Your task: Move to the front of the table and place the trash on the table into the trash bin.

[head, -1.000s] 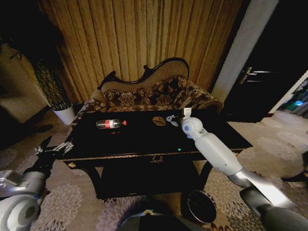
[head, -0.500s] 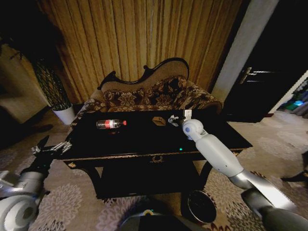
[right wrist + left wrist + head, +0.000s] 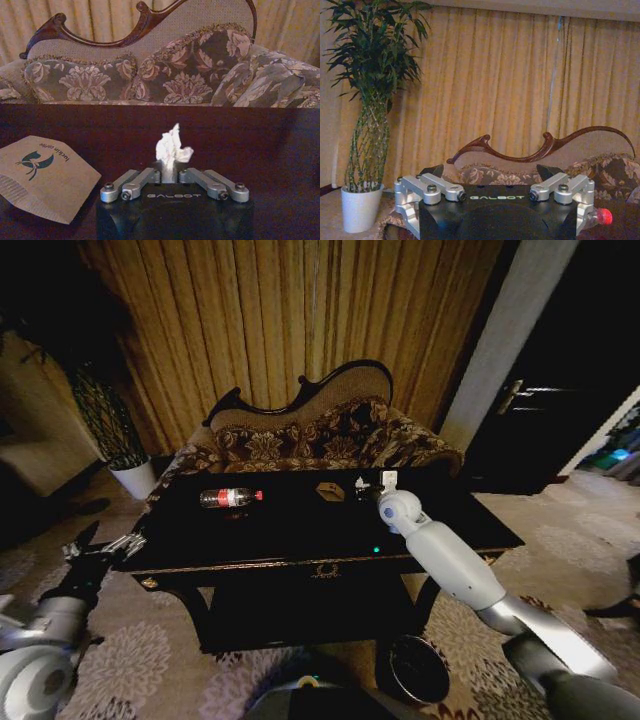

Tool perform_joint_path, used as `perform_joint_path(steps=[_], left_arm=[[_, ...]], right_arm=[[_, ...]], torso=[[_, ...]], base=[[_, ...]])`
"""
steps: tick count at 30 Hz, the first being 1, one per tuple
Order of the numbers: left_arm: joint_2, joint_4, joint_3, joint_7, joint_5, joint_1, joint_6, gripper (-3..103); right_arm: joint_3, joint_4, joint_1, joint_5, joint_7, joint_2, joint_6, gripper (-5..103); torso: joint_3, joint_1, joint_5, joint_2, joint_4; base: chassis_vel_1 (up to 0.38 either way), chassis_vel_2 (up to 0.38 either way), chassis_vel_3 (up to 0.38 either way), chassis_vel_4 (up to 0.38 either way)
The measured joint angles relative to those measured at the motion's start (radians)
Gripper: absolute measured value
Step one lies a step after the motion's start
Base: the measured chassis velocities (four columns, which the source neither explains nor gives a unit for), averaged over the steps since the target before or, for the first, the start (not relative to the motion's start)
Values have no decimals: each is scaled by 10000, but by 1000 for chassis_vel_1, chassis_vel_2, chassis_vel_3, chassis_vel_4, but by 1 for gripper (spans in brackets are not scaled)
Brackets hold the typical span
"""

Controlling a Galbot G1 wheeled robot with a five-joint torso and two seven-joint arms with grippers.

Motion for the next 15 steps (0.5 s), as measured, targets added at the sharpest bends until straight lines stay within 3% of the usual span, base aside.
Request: perform_joint_path(steps=[2, 5, 15], left_arm=[[1, 2, 0, 1, -1, -2, -1, 100], [3, 10, 0, 4, -4, -3, -3, 100], [8, -30, -19, 11, -30, -6, -9, 100]], right_arm=[[0, 16, -11, -1, -7, -21, 12, 12], [-2, 89, -76, -5, -36, -105, 130, 1], [48, 283, -179, 56, -95, -307, 160, 0]], torso=[[0, 0, 0, 0, 0], [0, 0, -1, 0, 0], [0, 0, 0, 0, 0]], base=[[0, 0, 0, 0], [0, 0, 0, 0], [0, 0, 0, 0]])
